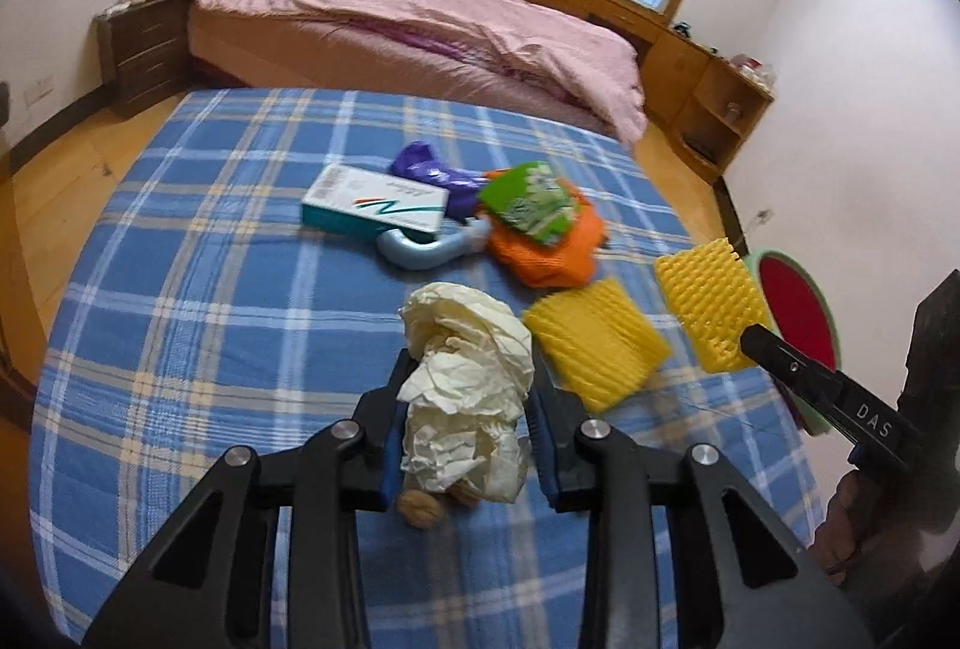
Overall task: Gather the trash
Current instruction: 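Carry both items to the red bin and open both tools to release them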
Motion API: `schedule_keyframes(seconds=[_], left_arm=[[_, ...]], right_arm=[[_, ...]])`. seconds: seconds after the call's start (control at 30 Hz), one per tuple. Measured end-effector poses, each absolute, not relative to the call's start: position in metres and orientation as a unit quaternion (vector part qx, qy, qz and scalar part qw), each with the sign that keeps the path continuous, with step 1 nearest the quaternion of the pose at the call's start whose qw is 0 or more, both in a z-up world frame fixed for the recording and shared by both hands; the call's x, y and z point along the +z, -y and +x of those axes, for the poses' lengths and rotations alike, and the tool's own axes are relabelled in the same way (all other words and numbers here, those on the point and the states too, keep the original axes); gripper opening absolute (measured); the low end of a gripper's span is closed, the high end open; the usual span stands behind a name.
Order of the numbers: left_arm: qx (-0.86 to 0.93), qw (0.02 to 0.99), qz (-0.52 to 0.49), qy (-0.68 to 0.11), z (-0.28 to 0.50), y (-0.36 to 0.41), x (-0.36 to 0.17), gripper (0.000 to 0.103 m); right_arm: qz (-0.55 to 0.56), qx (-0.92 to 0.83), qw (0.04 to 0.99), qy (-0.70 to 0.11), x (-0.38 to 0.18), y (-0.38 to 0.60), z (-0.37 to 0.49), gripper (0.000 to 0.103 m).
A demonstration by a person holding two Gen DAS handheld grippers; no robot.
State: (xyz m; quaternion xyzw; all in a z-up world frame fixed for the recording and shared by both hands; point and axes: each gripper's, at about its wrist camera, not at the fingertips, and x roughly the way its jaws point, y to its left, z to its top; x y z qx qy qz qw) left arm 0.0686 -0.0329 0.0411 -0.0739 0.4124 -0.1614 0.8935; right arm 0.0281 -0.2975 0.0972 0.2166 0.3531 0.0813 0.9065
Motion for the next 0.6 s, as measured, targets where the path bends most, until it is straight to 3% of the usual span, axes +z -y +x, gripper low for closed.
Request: schedule_keyframes(seconds=[0.6], left_arm=[[-0.250, 0.895, 0.006, -0.368, 0.049, 0.121, 0.089, 0.034]], right_arm=[[0.241, 0.007, 0.925, -0.293, 0.125, 0.359, -0.041, 0.010]])
